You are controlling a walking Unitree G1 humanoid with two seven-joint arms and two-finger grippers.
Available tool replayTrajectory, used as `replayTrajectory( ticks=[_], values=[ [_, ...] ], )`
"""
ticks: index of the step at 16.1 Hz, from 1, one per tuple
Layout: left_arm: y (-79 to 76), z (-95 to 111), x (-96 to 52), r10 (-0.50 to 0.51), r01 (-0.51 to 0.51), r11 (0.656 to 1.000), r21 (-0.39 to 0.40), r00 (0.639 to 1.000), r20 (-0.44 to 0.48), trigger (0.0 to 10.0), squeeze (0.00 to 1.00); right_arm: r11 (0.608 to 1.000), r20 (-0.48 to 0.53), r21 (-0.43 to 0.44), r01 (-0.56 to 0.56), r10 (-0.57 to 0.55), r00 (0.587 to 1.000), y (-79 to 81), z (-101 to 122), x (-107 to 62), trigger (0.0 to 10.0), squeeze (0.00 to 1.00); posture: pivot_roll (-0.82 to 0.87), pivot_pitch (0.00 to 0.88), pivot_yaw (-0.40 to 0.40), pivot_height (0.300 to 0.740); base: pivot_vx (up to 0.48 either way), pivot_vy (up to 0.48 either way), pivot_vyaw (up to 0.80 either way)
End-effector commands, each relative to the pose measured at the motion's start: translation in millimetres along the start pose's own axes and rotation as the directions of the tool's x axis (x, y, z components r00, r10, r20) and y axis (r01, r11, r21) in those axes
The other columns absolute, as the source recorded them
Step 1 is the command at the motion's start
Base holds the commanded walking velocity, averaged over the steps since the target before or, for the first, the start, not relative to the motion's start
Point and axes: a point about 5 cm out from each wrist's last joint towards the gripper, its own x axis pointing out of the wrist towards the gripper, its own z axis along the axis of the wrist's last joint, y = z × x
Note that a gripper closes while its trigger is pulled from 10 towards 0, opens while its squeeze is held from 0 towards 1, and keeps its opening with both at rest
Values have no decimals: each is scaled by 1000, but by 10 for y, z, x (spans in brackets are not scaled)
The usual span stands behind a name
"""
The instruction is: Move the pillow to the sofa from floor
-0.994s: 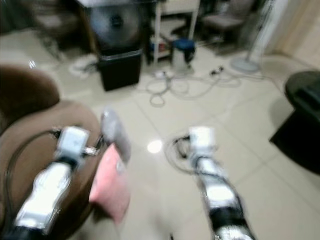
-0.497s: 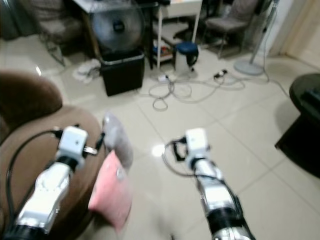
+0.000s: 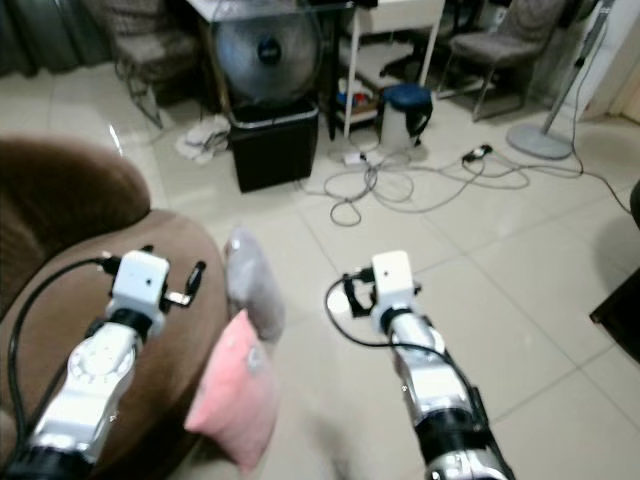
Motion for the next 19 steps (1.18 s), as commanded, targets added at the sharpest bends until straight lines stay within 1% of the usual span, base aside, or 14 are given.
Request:
replayTrajectory(
  ticks=[1, 14, 19],
  values=[
    [12, 16, 6, -5, 5, 1000, 13, 1000, 5, 10000, 0, 1000, 8, 20, 10, -10, 1000, -19, 24, 8, 10000, 0, 37, 0, -3, 740, 311, 0, 0],
    [25, 16, 21, -9, 9, 1000, 18, 1000, 3, 10000, 0, 999, 14, 42, 11, -12, 1000, -7, 42, 21, 10000, 0, 34, 0, 3, 740, 306, 0, 0],
    [19, -13, 28, -4, 4, 999, 48, 1000, -11, 10000, 0, 999, 10, 45, 16, -17, 1000, -20, 31, 21, 10000, 0, 33, 0, 3, 740, 0, 0, 0]
  ],
)
